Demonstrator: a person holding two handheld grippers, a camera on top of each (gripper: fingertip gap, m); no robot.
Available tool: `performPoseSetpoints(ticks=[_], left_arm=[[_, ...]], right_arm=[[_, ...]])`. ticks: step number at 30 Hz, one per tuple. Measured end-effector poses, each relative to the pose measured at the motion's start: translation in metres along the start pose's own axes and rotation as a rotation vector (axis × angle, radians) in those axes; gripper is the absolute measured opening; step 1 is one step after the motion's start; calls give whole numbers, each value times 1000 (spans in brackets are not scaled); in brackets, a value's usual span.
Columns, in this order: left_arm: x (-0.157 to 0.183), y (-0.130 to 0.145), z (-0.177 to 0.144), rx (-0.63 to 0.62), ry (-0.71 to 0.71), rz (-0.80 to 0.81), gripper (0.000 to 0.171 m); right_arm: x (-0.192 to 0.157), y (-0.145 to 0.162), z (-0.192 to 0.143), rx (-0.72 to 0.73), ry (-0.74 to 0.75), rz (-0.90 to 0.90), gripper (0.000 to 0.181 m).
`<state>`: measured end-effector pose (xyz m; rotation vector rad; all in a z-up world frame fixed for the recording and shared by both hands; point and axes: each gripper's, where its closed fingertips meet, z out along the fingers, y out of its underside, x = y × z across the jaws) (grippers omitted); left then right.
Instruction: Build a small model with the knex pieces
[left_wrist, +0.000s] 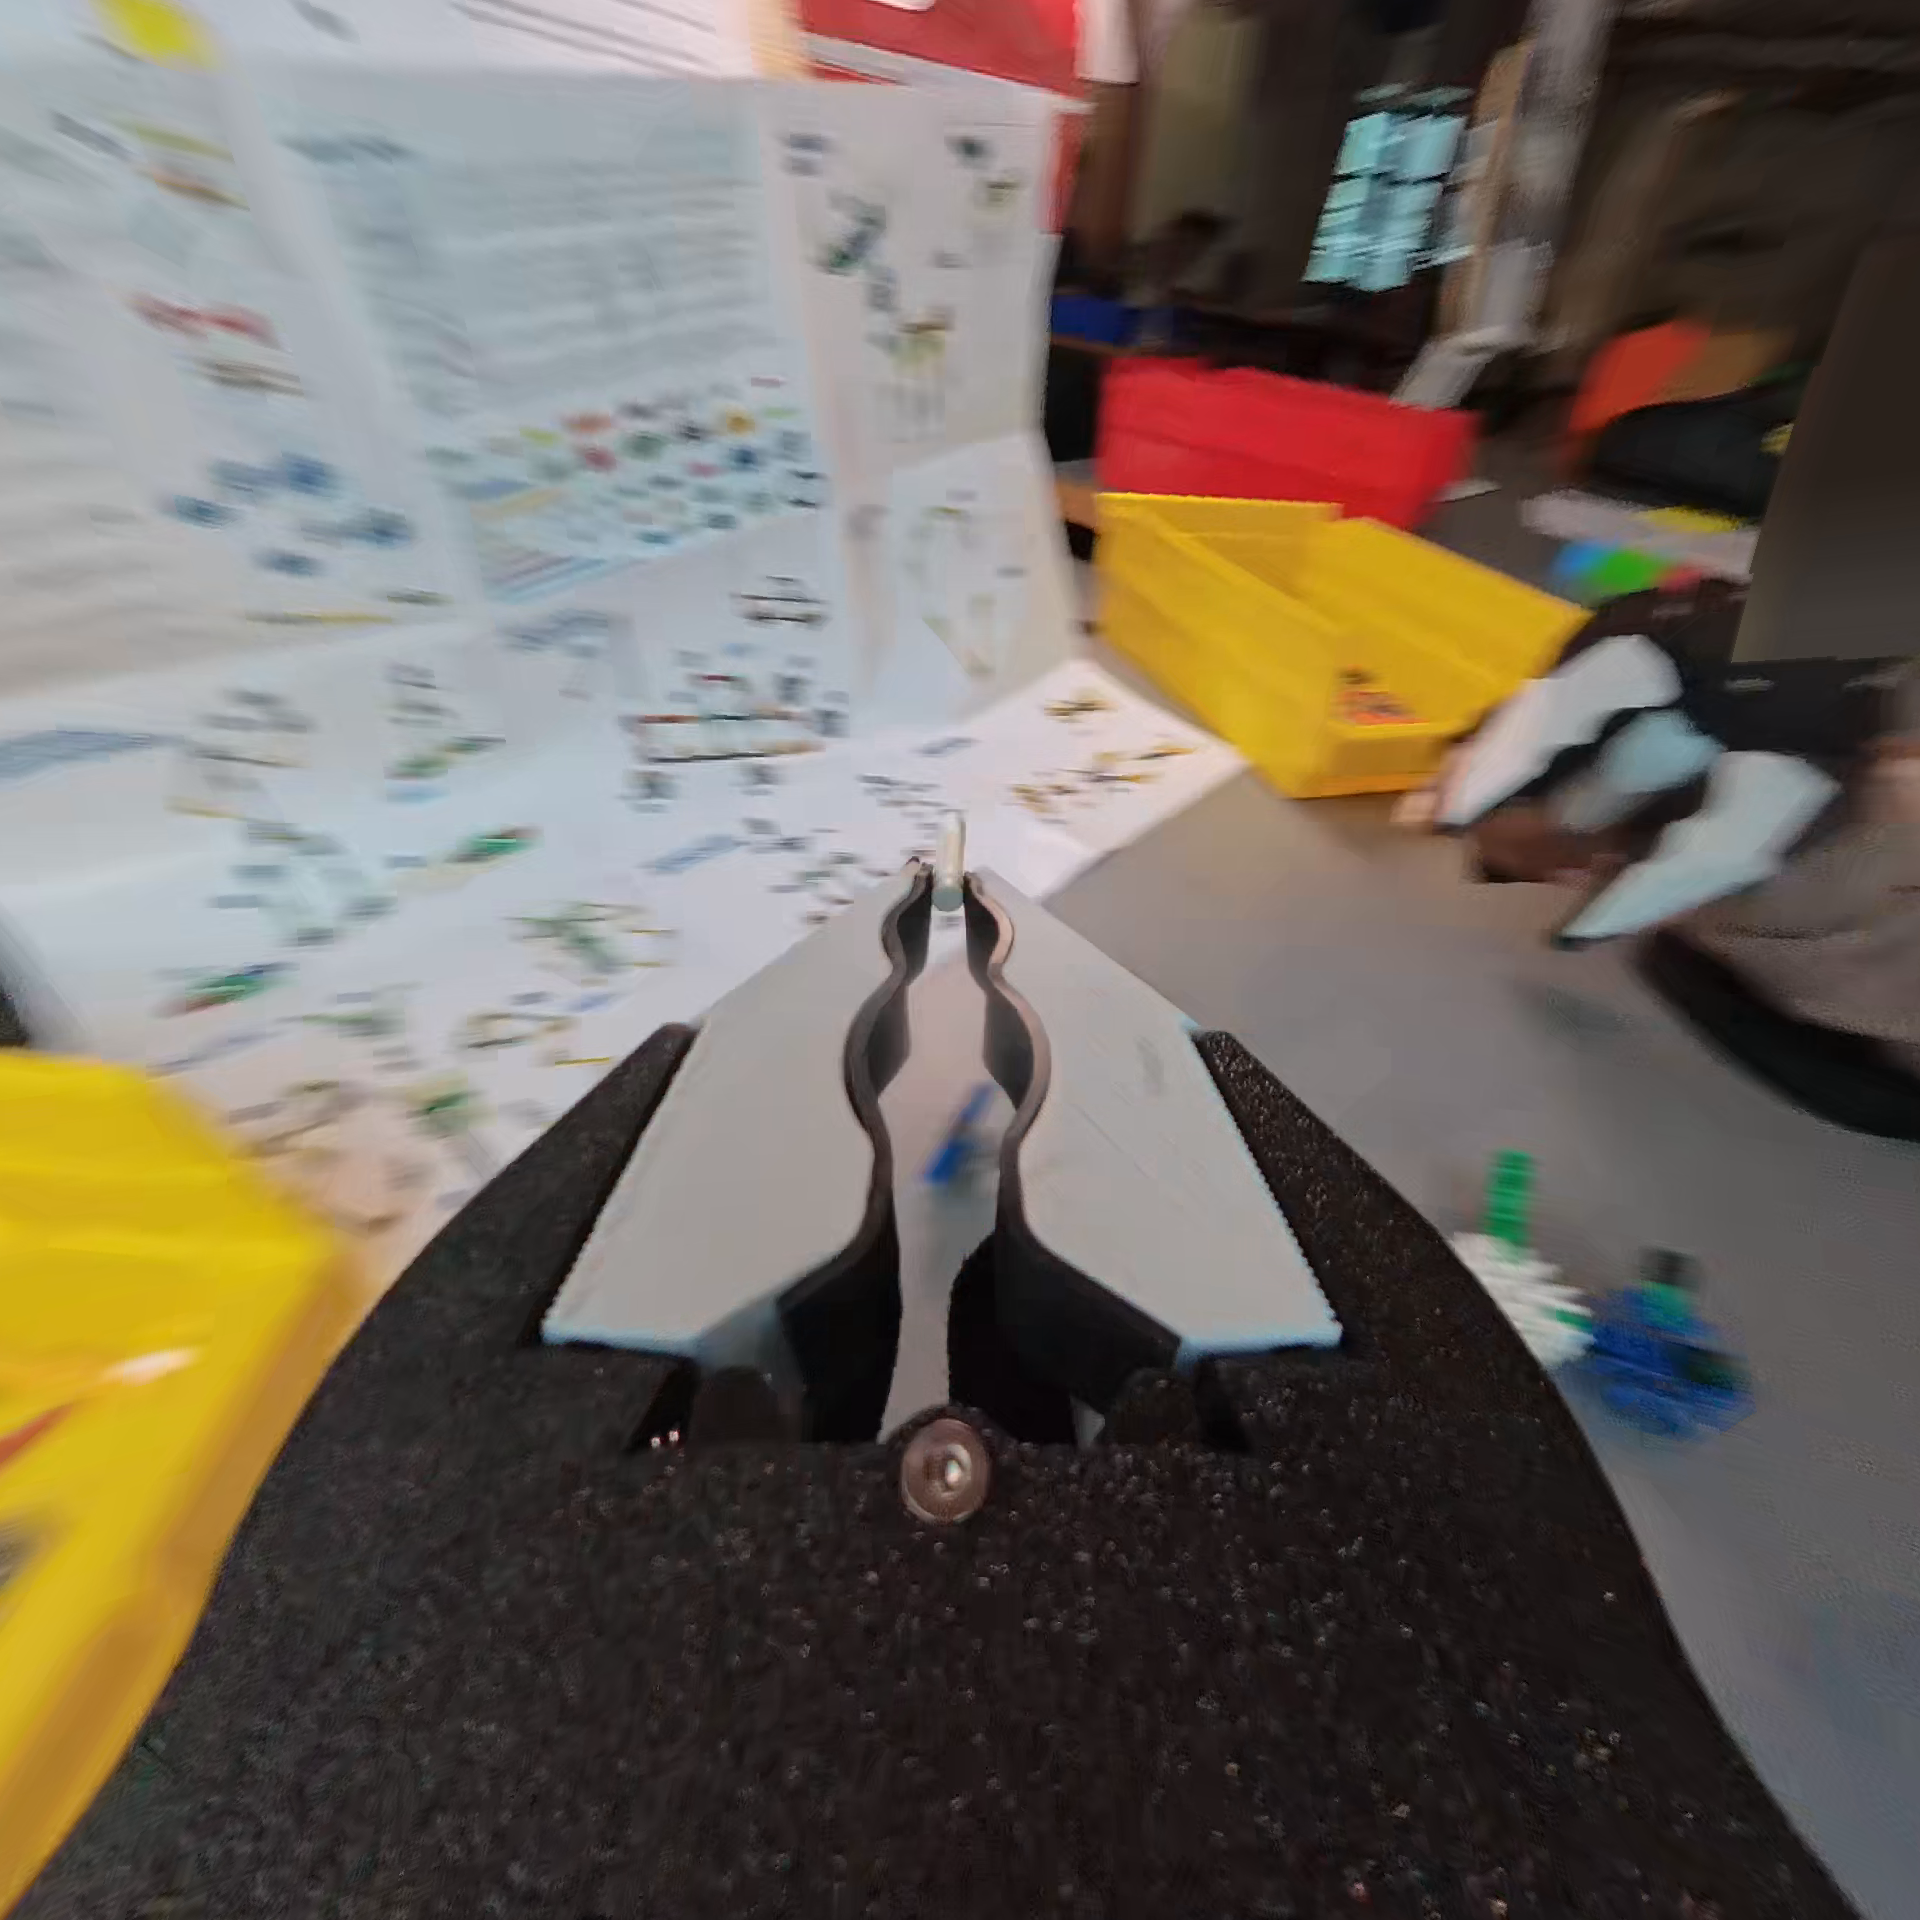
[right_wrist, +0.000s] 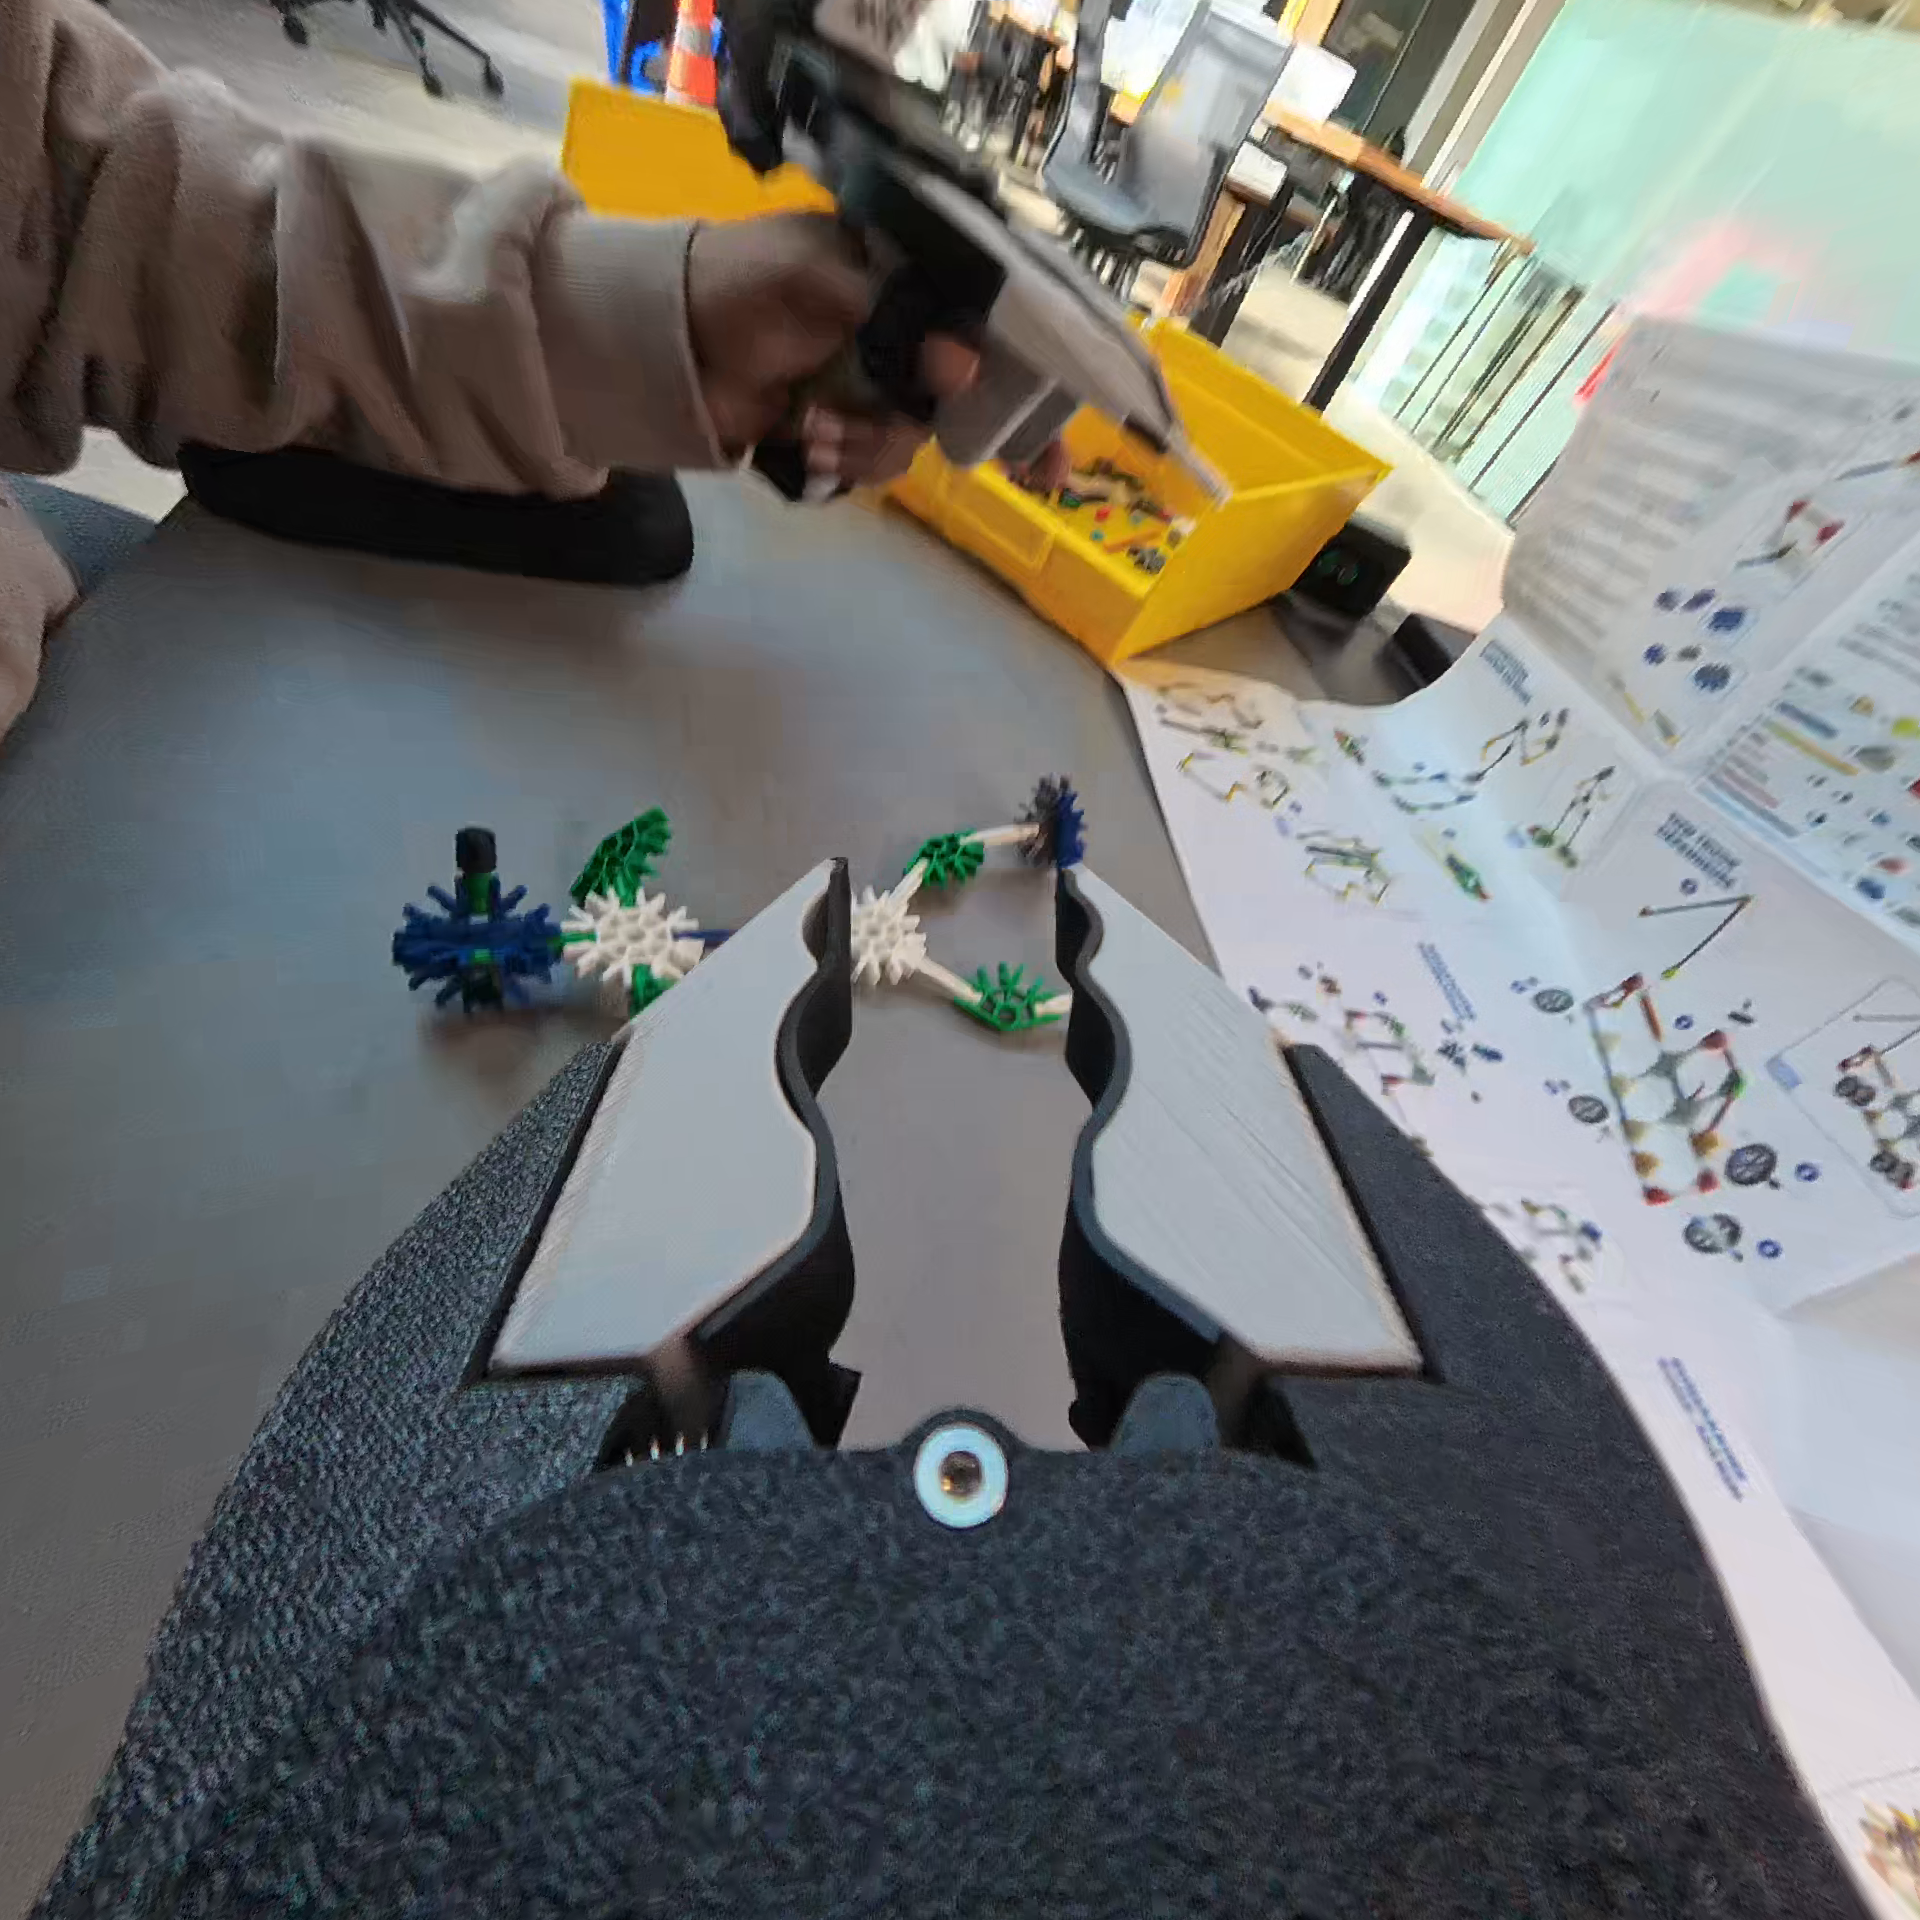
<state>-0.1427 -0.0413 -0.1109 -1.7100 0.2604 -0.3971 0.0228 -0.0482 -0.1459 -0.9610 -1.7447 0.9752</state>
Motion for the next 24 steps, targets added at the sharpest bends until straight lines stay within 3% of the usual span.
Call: performPoseSetpoints(ticks=[3, 5, 9, 13, 16, 19, 21, 22, 24], left_arm=[[-103, -7, -57, -57, -528, 194, 6], [-141, 5, -85, -115, -698, 190, 6], [-166, 32, -97, -204, -781, 118, 6], [-166, 31, -95, -188, -785, 111, 15], [-131, 12, -74, -85, -618, 148, 23], [-47, 11, -29, -47, -176, 161, 22], [28, 38, -7, -156, 227, 93, 22], [61, 52, -4, -215, 395, 78, 22], [113, 88, -10, -370, 650, 115, 22]], right_arm=[[-14, 33, -4, -142, -141, 49, 32], [-28, 42, -2, -185, -223, 60, 26], [-57, 47, 6, -239, -345, 50, 23], [-69, 50, 14, -264, -364, 33, 23], [-70, 51, 21, -274, -351, 39, 24], [-75, 57, 28, -305, -356, 71, 27], [-78, 63, 34, -332, -354, 77, 24], [-79, 67, 35, -348, -354, 68, 14], [-81, 64, 35, -331, -369, 55, 5]])
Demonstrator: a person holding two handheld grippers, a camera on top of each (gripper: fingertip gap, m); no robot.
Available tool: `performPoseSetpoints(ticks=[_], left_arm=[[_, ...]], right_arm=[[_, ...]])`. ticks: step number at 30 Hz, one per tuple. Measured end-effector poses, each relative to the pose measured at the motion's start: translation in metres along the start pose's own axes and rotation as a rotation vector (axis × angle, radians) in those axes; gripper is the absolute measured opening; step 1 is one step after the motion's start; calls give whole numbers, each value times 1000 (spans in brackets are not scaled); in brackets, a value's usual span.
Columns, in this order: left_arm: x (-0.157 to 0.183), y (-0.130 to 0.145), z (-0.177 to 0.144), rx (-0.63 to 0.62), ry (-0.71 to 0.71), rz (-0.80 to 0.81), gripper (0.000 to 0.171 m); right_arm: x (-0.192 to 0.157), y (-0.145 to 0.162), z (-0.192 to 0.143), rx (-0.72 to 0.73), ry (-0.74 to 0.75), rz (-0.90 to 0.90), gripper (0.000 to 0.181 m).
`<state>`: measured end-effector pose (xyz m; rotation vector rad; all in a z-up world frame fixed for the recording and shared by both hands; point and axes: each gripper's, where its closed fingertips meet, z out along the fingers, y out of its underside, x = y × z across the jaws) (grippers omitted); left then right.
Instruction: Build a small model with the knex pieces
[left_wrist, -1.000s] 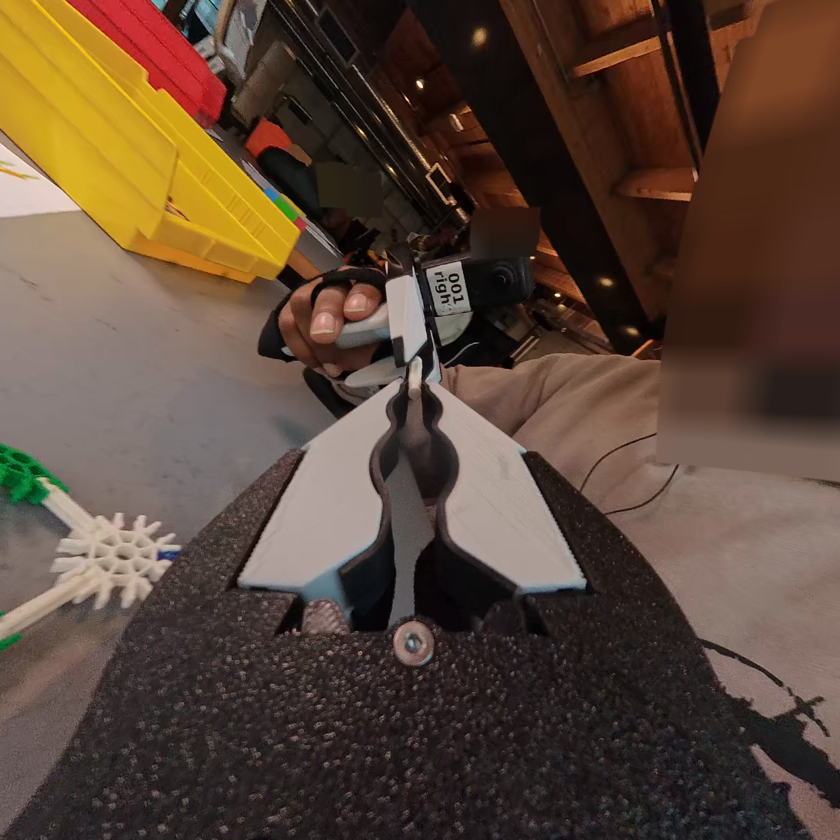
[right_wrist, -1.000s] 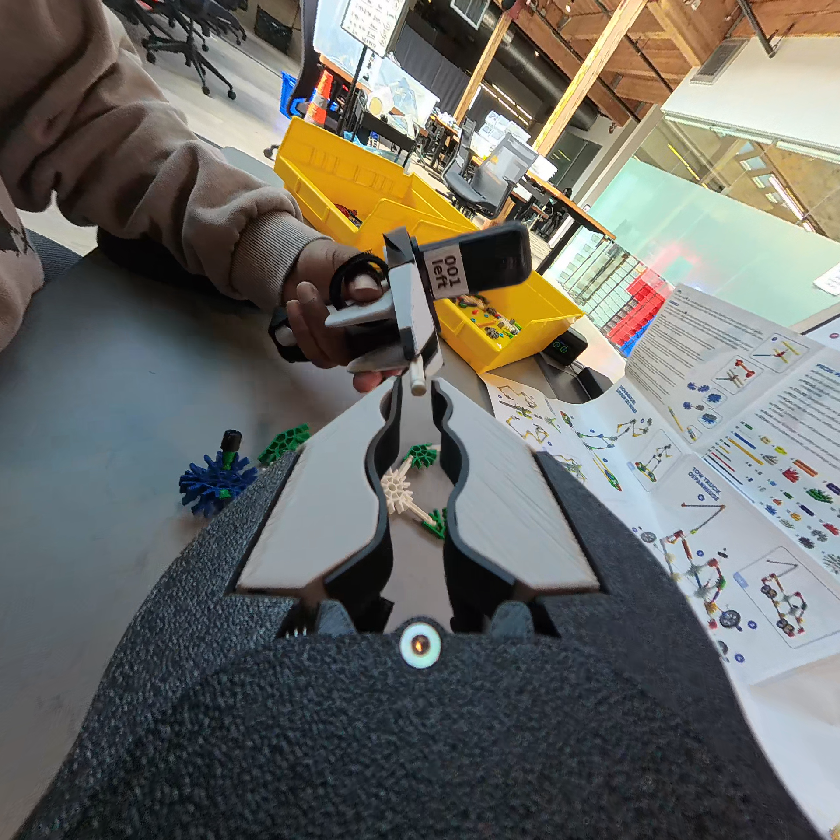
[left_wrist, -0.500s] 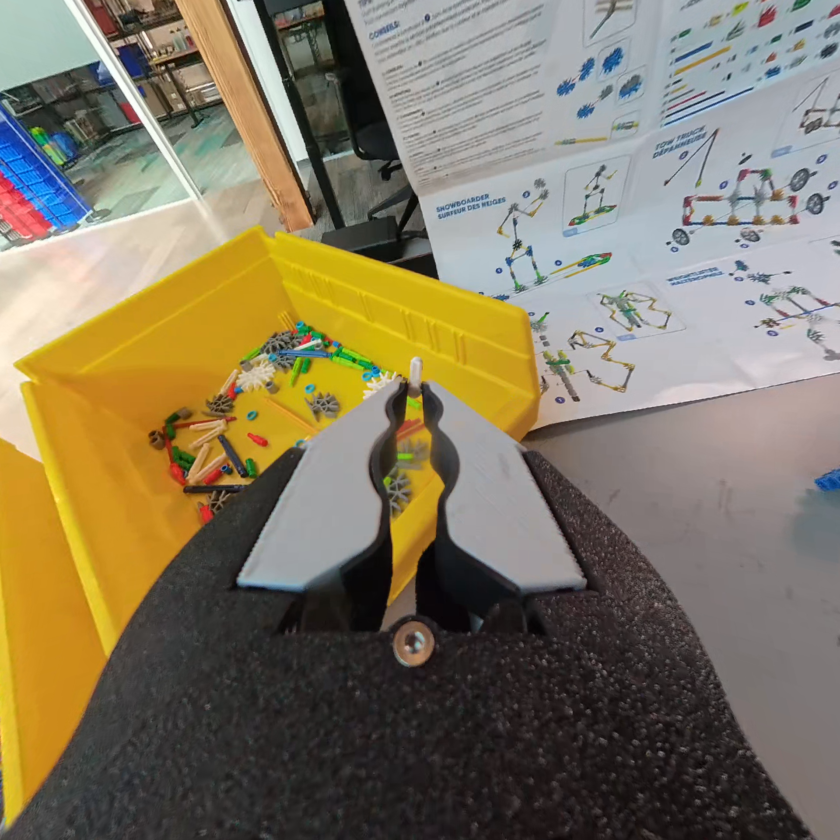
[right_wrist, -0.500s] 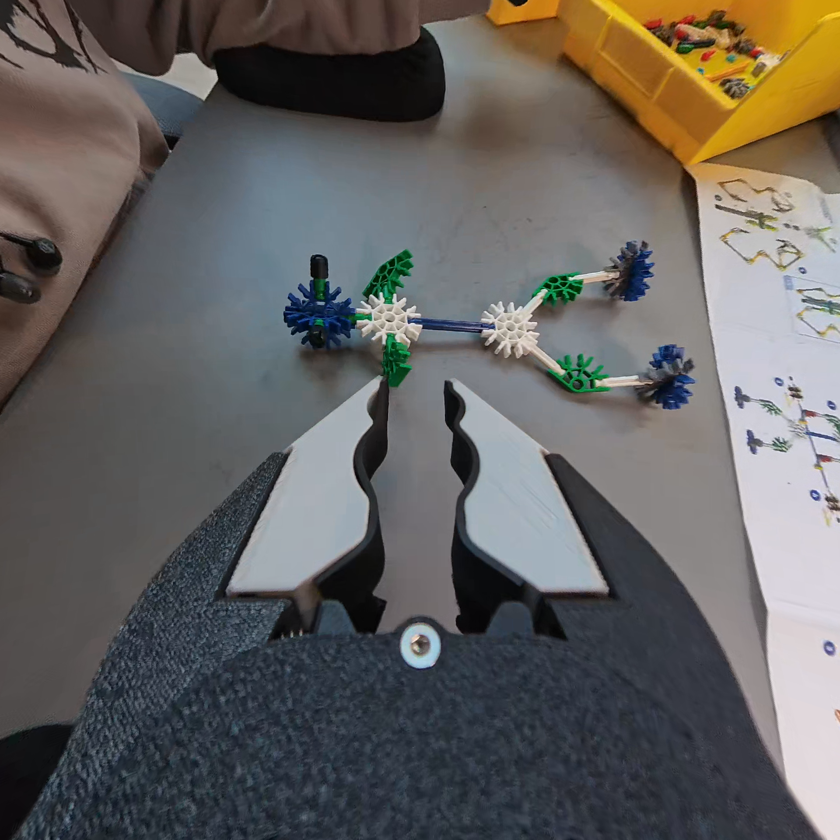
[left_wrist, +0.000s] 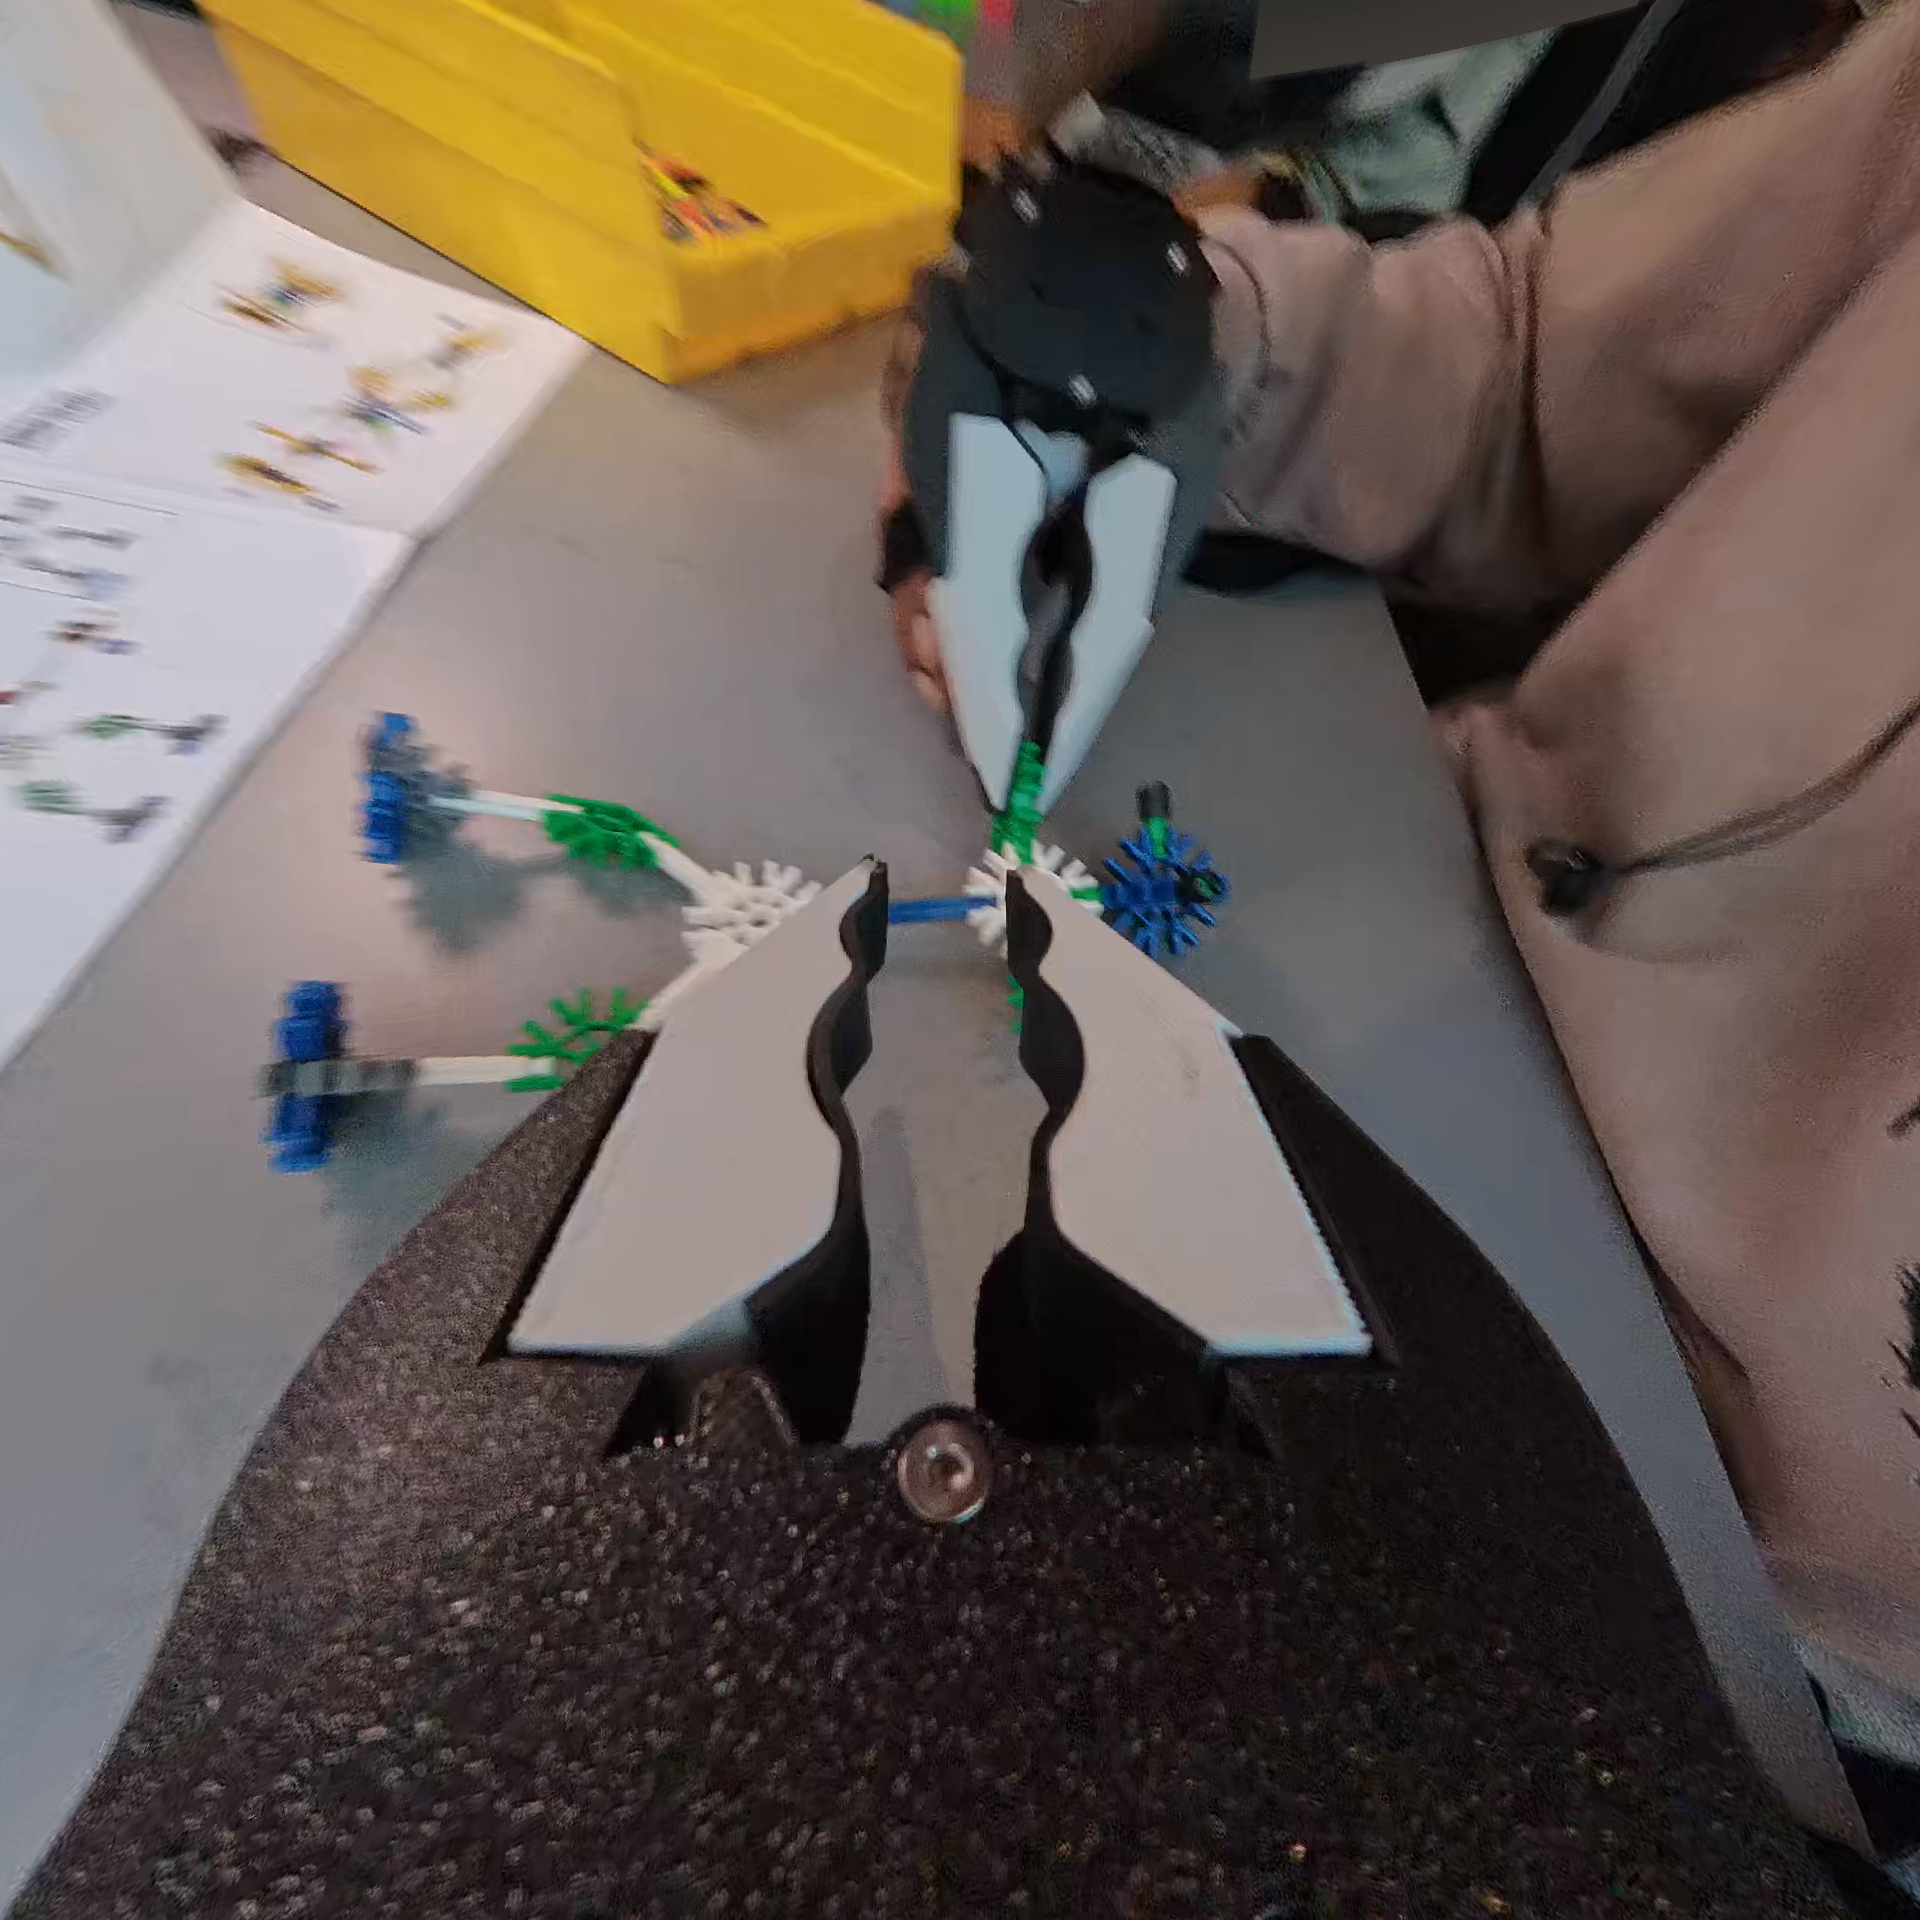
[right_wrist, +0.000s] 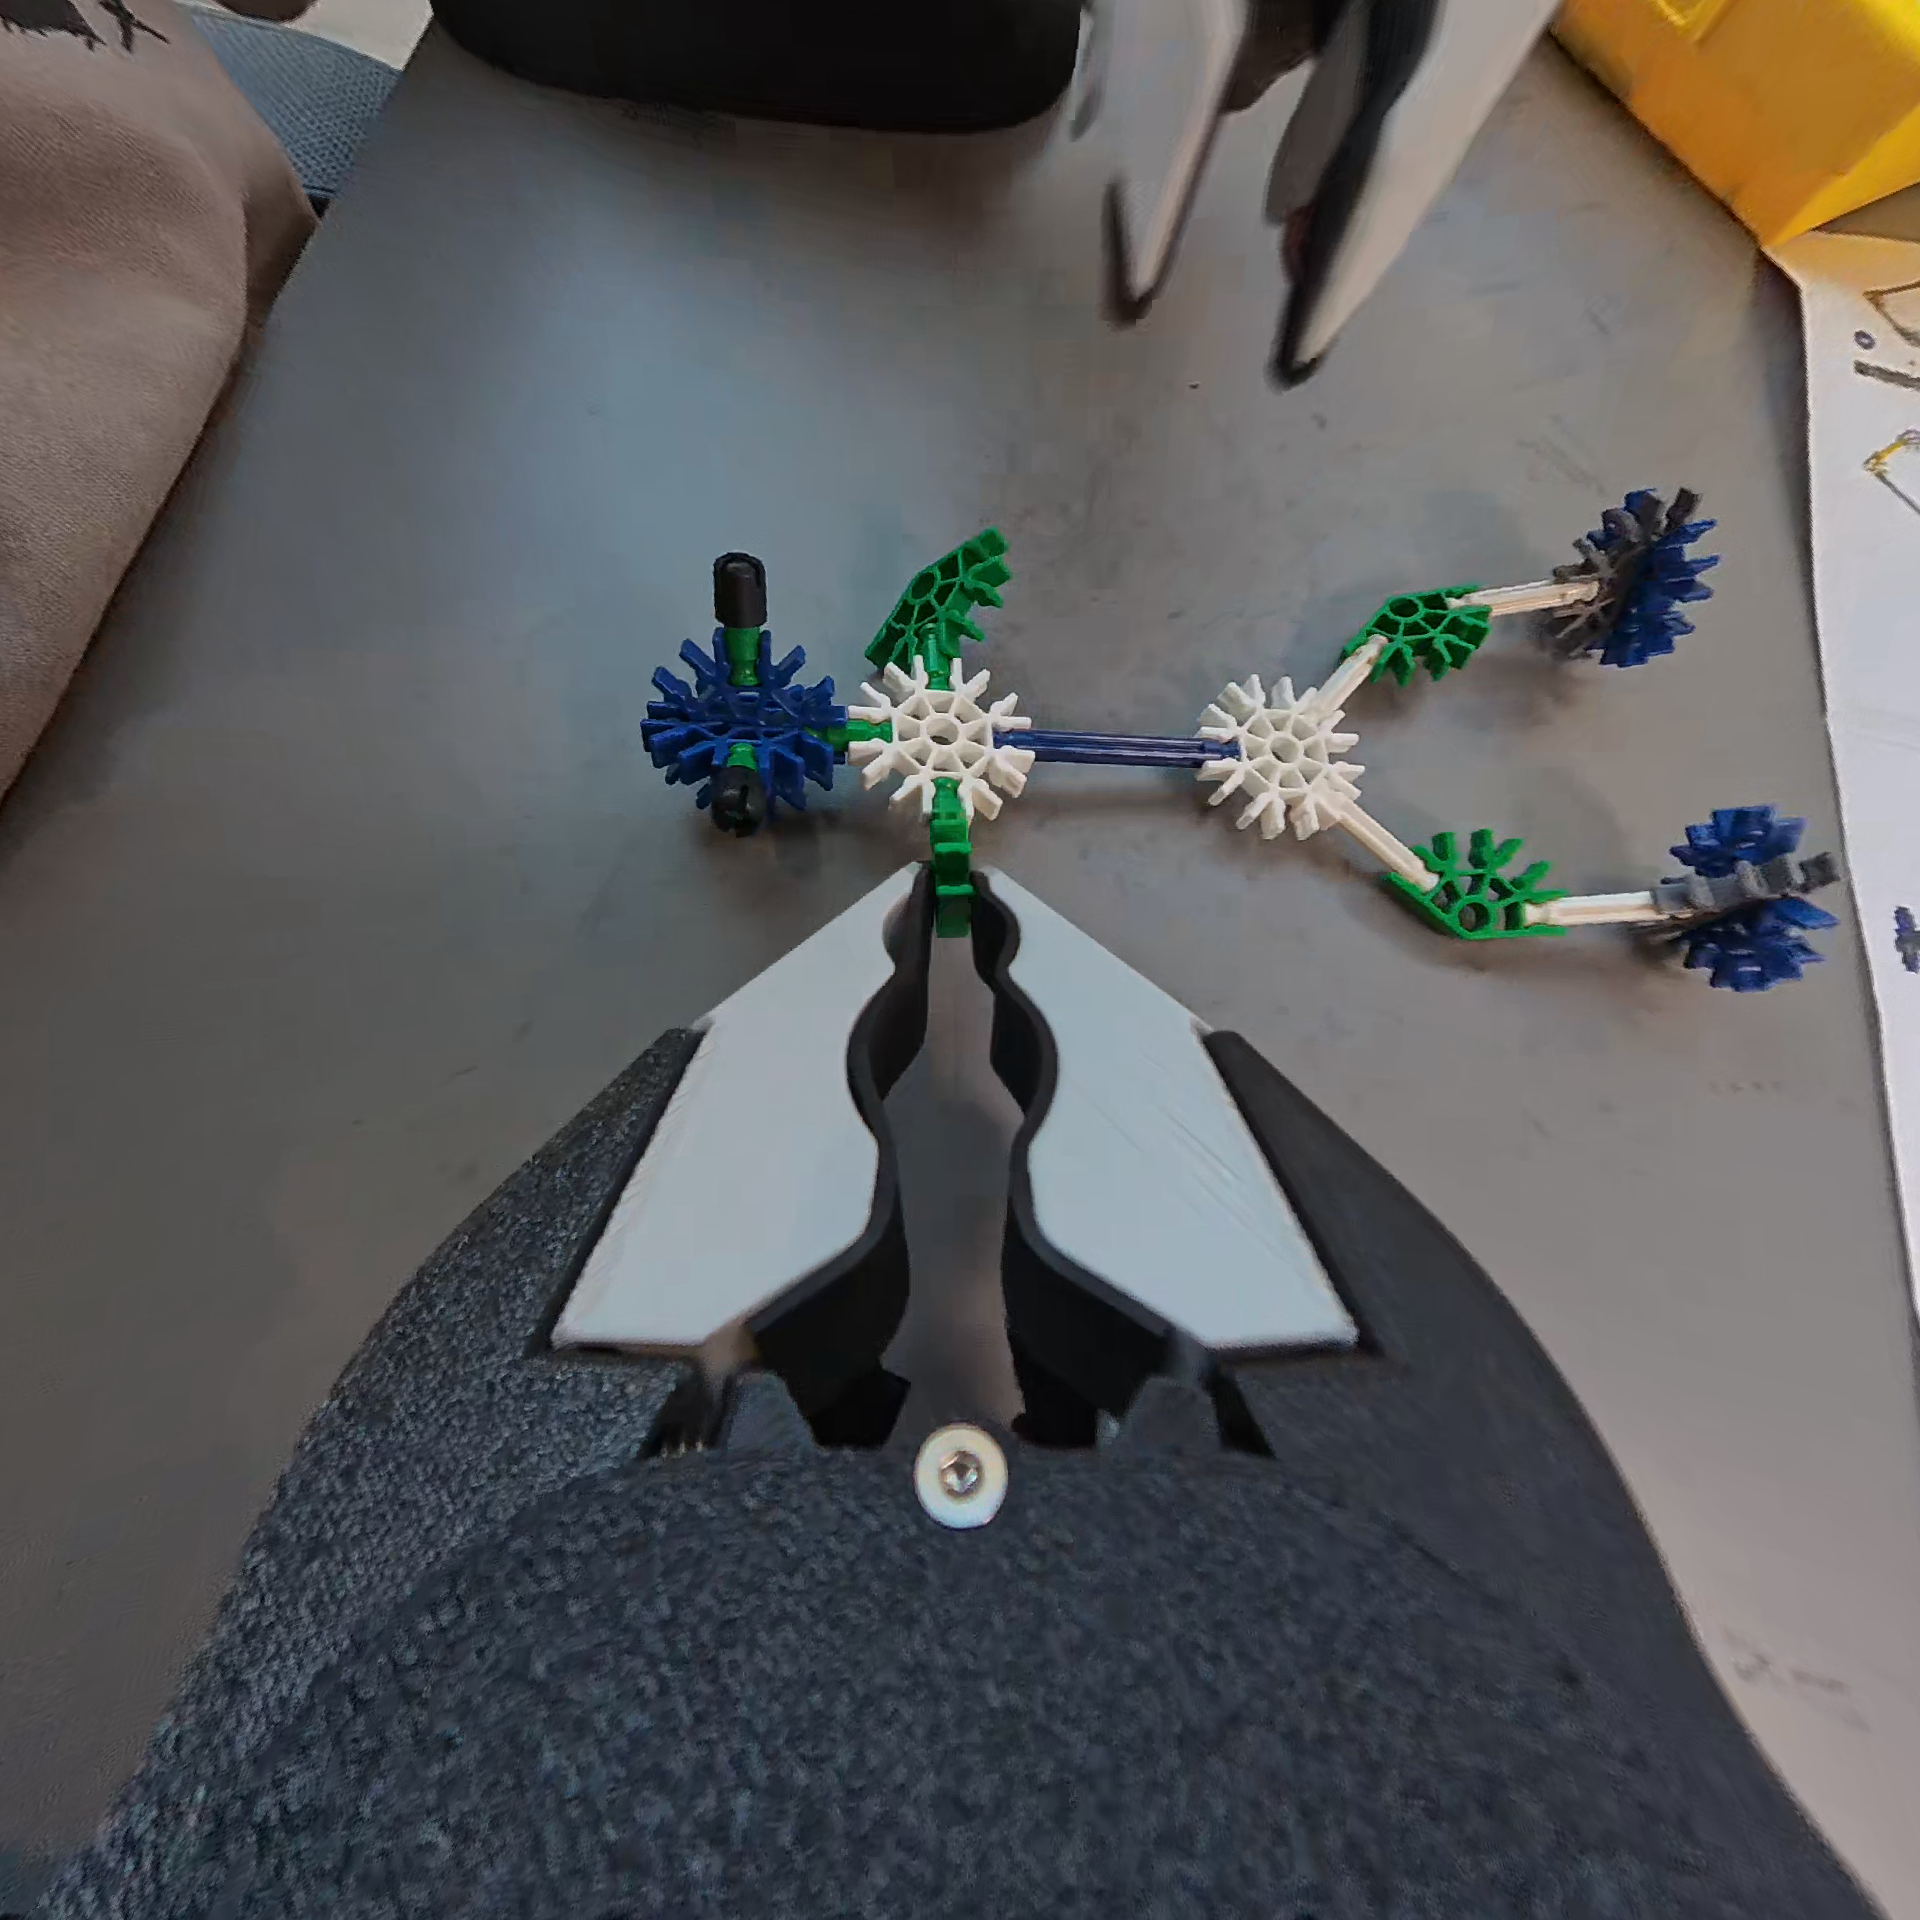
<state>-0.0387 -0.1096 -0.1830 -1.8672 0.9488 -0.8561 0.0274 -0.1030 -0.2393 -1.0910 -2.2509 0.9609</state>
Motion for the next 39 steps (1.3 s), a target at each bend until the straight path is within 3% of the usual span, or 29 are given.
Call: performPoseSetpoints(ticks=[2, 5, 8, 13, 16, 18, 24, 28, 33, 39], left_arm=[[19, 22, 23, -131, 64, 43, 23], [20, 44, 46, -262, 21, 94, 25], [13, 46, 55, -280, -43, 118, 10], [6, 45, 51, -275, -89, 143, 6], [2, 45, 50, -267, -98, 136, 6], [1, 43, 48, -257, -102, 144, 7], [34, -6, 30, -11, 77, 74, 20], [53, 12, 49, -135, 129, 112, 24], [52, 32, 73, -270, 36, 215, 32], [46, 30, 78, -286, -69, 312, 31]], right_arm=[[1, 3, -4, -11, -2, 6, 5], [4, 9, -8, -7, -11, 33, 5], [4, 9, -7, 3, -21, 46, 5], [16, -2, -31, 47, 63, 8, 19], [1, -19, -43, 110, 11, -33, 19], [-12, -19, -32, 81, -35, -59, 19], [-24, -13, -2, 40, -77, -88, 8], [-24, -14, -1, 52, -87, -78, 8], [-24, -18, -1, 70, -78, -76, 8], [-22, -15, -2, 68, -85, -50, 8]])
